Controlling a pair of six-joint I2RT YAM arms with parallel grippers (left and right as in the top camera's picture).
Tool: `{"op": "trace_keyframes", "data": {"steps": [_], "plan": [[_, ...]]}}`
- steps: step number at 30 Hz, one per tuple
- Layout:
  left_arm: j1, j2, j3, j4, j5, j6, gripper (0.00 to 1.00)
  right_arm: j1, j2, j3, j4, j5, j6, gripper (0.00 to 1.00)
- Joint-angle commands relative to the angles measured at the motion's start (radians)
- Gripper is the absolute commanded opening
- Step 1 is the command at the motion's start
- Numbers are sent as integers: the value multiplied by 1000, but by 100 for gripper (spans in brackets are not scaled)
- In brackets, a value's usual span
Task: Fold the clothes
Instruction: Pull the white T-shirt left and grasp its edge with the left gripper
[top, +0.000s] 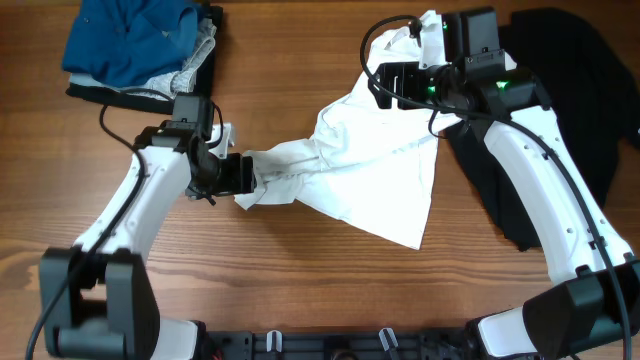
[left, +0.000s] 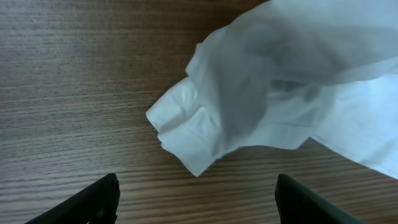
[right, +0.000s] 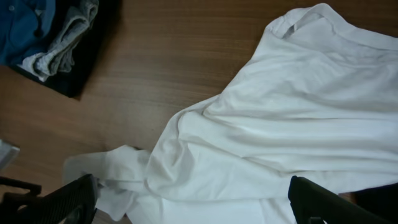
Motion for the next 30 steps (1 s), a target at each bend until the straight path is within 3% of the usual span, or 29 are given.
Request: {"op": "trace_keyframes", "data": {"steps": [1,5,9,15,16,18,19,20,24,30], "plan": [[-2,93,-6,23,-61,60,80,4,-2,8,3,20,-44,97],[-2,152,-6,114,-55,134,76,4,-2,8,11,31,-43,97],[-15,153,-6,203,-47,196,65,4,0,8,13,31,-43,96],[-63,200,-6,202,-45,218,50,4,16,8,17,32,-43,96],[-68,209,-6,200,-42,218,45,4,19,8,17,32,-43,96],[-74,212,-6,199,-28,216,26,4,23,8,15,44,-43,94],[-74,212,-6,199,-28,213,10,4,23,8,14,55,-43,90],[-74,212,-6,198,-28,213,4,4,23,8,15,58,-43,89],[-56,166,61,135,-71,157,4,4,23,8,37,57,-43,84],[-35,-36,565,-228,-76,121,4,4,23,8,11,53,-32,79]]}}
